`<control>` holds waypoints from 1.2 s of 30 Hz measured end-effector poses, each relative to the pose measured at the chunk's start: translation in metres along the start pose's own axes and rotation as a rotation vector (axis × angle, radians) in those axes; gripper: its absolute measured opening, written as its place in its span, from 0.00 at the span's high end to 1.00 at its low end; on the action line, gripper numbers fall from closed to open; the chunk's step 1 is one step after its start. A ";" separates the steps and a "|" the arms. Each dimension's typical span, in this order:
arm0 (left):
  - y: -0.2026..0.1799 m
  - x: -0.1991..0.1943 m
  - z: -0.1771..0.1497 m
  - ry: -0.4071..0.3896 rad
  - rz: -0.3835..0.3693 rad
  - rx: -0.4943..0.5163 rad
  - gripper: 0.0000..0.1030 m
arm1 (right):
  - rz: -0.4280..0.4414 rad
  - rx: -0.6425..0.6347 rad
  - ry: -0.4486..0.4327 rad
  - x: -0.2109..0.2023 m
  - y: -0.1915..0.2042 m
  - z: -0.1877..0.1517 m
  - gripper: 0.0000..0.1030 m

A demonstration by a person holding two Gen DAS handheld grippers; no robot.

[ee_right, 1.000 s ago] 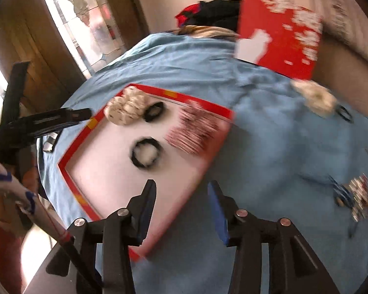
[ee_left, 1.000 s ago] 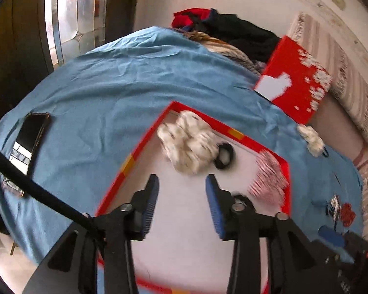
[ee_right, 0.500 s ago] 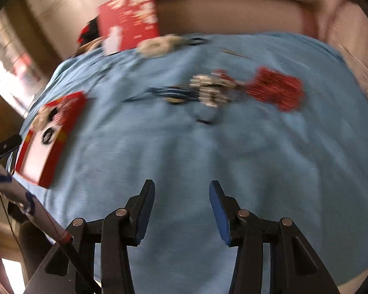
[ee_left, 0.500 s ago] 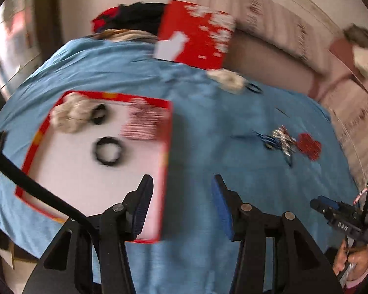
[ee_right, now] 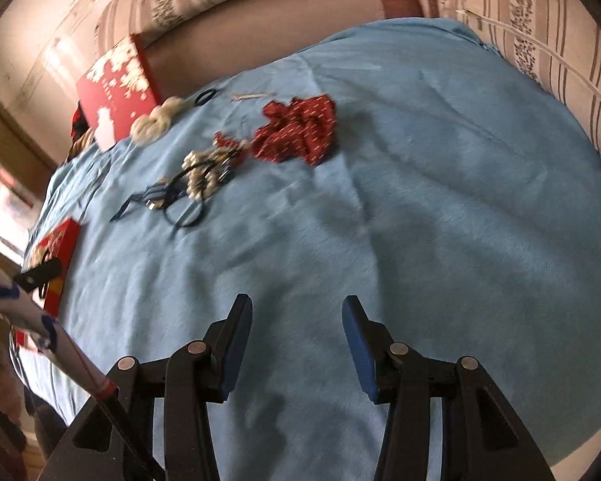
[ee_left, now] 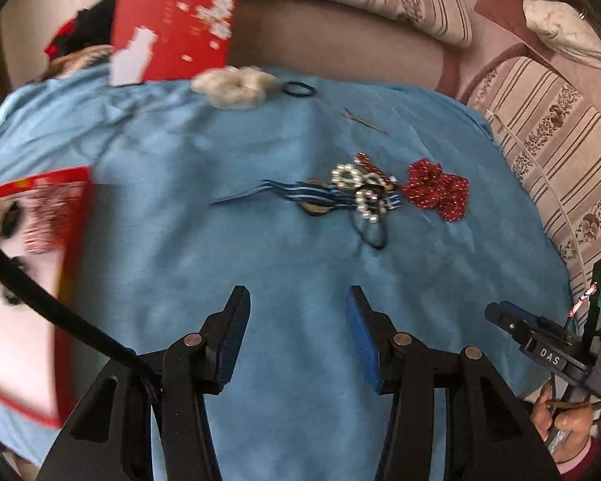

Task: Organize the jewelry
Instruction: 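Move both open tools back over the accessory pile, then grasp the black cord hair tie with the left tool while the right tool grasps the red polka-dot scrunchie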

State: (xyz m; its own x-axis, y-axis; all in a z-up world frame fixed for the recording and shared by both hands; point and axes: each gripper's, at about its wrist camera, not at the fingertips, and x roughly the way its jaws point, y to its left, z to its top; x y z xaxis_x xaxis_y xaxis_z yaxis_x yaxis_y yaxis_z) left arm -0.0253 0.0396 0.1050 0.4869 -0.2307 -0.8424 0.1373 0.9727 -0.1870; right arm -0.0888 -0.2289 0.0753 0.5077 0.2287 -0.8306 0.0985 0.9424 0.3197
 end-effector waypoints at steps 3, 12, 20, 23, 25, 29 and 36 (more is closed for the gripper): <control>-0.010 0.030 0.012 0.030 -0.026 -0.020 0.53 | 0.004 0.028 -0.016 0.008 -0.008 0.015 0.47; -0.025 0.086 0.041 0.066 -0.073 -0.040 0.56 | -0.015 0.047 -0.088 0.035 -0.015 0.081 0.39; -0.039 0.120 0.054 0.096 -0.100 -0.018 0.56 | -0.067 0.014 -0.093 0.071 -0.007 0.121 0.39; -0.042 0.127 0.055 0.104 -0.115 -0.023 0.59 | -0.088 -0.033 -0.083 0.081 0.002 0.124 0.39; -0.045 0.130 0.056 0.112 -0.129 -0.030 0.72 | -0.101 -0.054 -0.079 0.088 0.007 0.125 0.39; -0.048 0.133 0.054 0.135 -0.156 -0.051 0.97 | -0.128 -0.083 -0.072 0.096 0.013 0.126 0.62; -0.044 0.077 0.047 0.059 -0.207 -0.050 0.97 | -0.144 -0.131 -0.079 0.075 0.021 0.116 0.90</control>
State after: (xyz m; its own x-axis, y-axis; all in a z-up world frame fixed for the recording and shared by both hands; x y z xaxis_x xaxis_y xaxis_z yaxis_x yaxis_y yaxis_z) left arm 0.0466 -0.0217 0.0722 0.4015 -0.4251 -0.8113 0.1852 0.9052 -0.3826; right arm 0.0507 -0.2201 0.0724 0.5627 0.0748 -0.8233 0.0653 0.9888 0.1345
